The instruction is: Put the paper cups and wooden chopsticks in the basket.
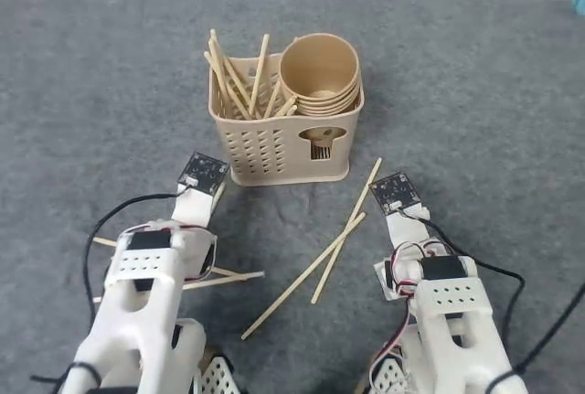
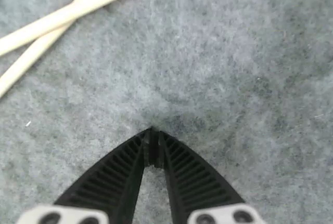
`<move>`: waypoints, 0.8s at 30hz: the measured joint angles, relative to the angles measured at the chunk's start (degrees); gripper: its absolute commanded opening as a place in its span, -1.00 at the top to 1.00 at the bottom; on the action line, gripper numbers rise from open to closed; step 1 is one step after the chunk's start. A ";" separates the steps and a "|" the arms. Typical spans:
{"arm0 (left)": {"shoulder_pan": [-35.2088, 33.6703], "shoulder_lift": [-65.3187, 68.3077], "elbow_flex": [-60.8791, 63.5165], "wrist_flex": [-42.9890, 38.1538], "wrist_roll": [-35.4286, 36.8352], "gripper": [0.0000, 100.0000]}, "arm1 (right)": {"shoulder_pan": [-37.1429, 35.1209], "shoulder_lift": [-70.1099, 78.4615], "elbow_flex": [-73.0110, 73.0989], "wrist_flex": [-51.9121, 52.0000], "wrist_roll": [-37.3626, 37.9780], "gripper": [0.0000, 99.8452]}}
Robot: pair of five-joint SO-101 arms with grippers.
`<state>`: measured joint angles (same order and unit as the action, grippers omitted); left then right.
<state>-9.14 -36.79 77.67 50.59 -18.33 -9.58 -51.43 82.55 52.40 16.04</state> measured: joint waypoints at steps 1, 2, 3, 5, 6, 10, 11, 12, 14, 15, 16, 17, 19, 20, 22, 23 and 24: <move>-0.18 0.00 -0.26 1.14 -0.09 0.98 | 0.00 0.00 0.00 0.00 0.00 0.98; -0.18 0.00 -0.88 2.37 -0.09 0.98 | 0.00 0.00 0.00 0.00 0.00 0.98; -0.18 0.00 -1.49 4.04 0.00 0.98 | 0.00 0.00 0.00 0.00 0.00 0.98; -1.58 0.00 -3.52 6.95 0.00 0.98 | 0.00 0.00 0.00 0.00 0.00 0.98; -2.64 0.00 -4.84 8.26 0.00 0.98 | 0.00 0.00 0.00 0.00 0.00 0.98; -8.35 0.00 -11.08 12.31 0.09 0.98 | 0.00 0.00 0.00 0.00 0.00 0.98; -9.93 0.00 -12.75 13.10 0.26 0.98 | 0.00 0.00 0.00 0.00 0.00 0.98; -11.43 0.00 -14.42 13.98 0.18 0.98 | 0.00 0.00 0.00 0.00 0.00 0.98; -14.15 0.00 -17.49 15.30 0.26 0.98 | 0.00 0.00 0.00 0.00 0.00 0.98; -15.30 0.00 -18.81 15.91 0.26 0.98 | 0.00 0.00 0.00 0.00 0.00 0.98; -16.09 0.00 -20.04 16.26 0.26 0.98 | 0.00 0.00 0.00 0.00 0.00 0.98; -16.79 0.00 -21.01 16.26 0.26 0.98 | 0.00 0.00 0.00 0.00 0.00 0.98; -17.49 0.00 -23.21 16.26 0.26 0.98 | 0.00 0.00 0.00 0.00 0.00 0.98; -17.58 0.00 -24.18 16.26 0.26 0.98 | 0.00 0.00 0.00 0.00 0.00 0.98; -17.67 0.00 -26.29 15.74 0.09 0.98 | 0.00 0.00 0.00 0.00 0.00 0.98; -17.58 0.00 -27.34 15.12 0.26 0.98 | 0.00 0.00 0.00 0.00 0.00 0.98; -17.58 0.00 -28.57 14.24 1.23 0.98 | 0.00 0.00 0.00 0.00 0.00 0.98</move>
<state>-26.73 -36.79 49.10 64.84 -17.10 -9.58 -51.43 82.55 52.40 16.04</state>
